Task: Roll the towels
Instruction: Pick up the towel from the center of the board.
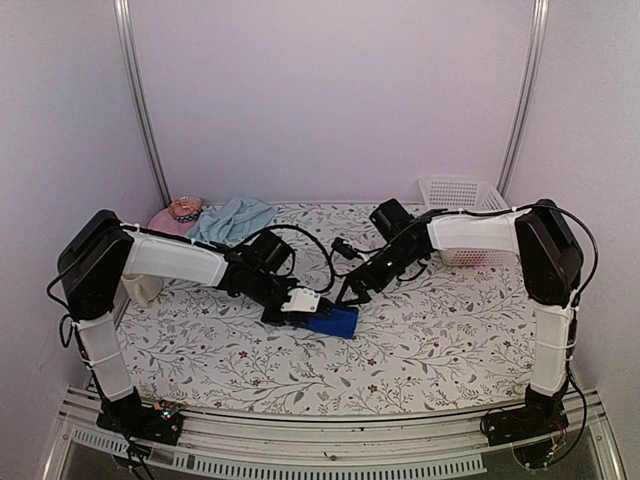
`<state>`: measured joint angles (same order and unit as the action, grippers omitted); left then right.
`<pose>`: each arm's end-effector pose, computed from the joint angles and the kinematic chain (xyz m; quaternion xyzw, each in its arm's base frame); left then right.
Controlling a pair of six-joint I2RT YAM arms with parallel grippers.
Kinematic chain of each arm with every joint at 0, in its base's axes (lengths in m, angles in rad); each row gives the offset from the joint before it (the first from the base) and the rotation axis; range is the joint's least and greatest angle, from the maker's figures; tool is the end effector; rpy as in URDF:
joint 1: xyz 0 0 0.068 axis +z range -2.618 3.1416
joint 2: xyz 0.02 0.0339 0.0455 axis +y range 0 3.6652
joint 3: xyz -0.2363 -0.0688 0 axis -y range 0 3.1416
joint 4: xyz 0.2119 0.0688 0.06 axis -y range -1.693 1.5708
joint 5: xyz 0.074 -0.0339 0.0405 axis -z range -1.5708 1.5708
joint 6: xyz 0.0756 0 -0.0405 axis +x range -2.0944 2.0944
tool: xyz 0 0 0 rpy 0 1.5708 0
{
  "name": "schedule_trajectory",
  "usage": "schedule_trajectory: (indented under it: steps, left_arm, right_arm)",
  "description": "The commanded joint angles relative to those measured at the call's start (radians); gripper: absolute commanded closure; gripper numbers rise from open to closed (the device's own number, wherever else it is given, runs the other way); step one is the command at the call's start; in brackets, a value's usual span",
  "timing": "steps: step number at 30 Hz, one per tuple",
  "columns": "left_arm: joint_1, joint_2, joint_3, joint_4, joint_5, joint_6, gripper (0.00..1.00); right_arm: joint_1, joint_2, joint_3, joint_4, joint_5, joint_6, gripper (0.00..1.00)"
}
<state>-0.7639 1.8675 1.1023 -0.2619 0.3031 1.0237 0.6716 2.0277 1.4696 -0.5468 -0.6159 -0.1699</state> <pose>0.2437 -0.2647 0.1109 0.7676 0.5649 -0.1098 0.2820 0.2834 0.2811 0.1430 -0.4426 0.8178 0.3403 0.1399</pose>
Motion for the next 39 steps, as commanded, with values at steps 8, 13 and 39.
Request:
schedule_trajectory:
  steps: [8, 13, 39]
  left_arm:
    - [0.015, 0.059, 0.034, -0.102, -0.019, -0.014, 0.77]
    - [0.016, 0.061, 0.032, -0.099, -0.021, -0.014, 0.77]
    - [0.023, 0.089, 0.091, -0.115, -0.055, -0.048, 0.78]
  right_arm:
    - [-0.010, 0.143, 0.126, -0.099, -0.170, -0.008, 0.01]
    - [-0.010, 0.163, 0.136, -0.113, -0.138, -0.007, 0.00]
    - [0.023, 0.296, 0.255, -0.267, -0.151, -0.063, 0.17]
